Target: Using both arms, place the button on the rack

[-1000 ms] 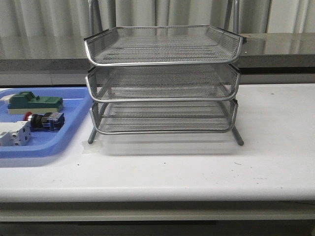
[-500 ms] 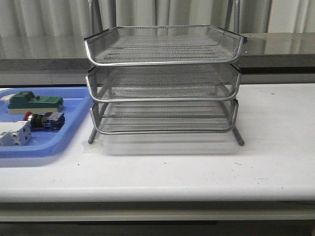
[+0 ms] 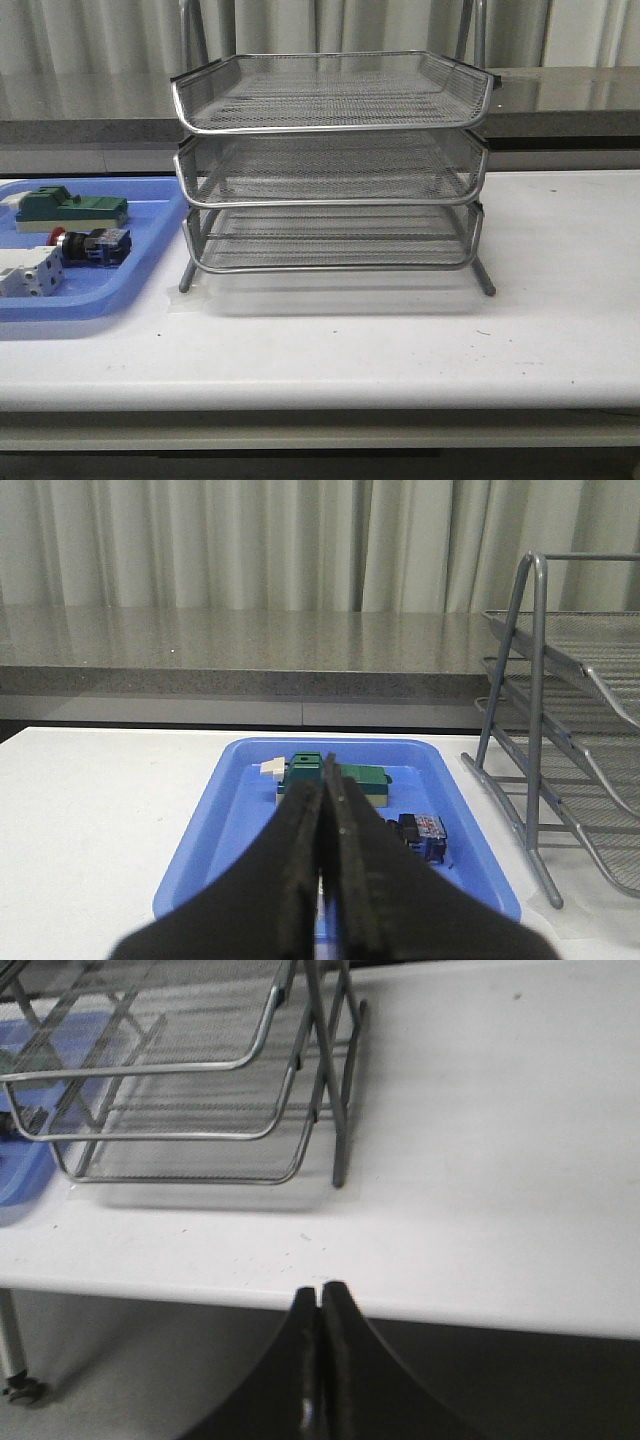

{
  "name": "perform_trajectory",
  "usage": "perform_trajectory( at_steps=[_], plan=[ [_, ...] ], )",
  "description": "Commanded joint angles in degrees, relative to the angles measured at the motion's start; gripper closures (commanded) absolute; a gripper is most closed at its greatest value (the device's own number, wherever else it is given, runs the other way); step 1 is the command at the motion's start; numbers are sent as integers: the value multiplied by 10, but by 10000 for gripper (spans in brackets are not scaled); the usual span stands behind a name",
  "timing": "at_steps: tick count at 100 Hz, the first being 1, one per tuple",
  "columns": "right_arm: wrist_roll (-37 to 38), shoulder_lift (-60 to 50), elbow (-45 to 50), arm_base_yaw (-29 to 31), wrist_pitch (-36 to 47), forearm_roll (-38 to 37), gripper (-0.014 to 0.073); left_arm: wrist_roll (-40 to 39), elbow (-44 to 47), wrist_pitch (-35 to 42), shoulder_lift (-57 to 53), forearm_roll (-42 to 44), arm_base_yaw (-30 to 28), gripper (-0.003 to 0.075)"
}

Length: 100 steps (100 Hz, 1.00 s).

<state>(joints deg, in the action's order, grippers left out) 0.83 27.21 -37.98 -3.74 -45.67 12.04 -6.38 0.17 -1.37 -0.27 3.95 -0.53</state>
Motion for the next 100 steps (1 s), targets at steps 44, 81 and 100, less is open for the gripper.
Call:
perform_trajectory(
  at_steps=[44,81,100],
  plan=[
    [-4,127,-37,2,75,144,601,-6,24,50,-17,-2,-1,740],
    [-4,137,-29,1,126,232,143,-6,24,50,-17,-2,-1,740],
    [-37,200,-11,1,160,285,143,-6,24,50,-17,-2,-1,740]
  ],
)
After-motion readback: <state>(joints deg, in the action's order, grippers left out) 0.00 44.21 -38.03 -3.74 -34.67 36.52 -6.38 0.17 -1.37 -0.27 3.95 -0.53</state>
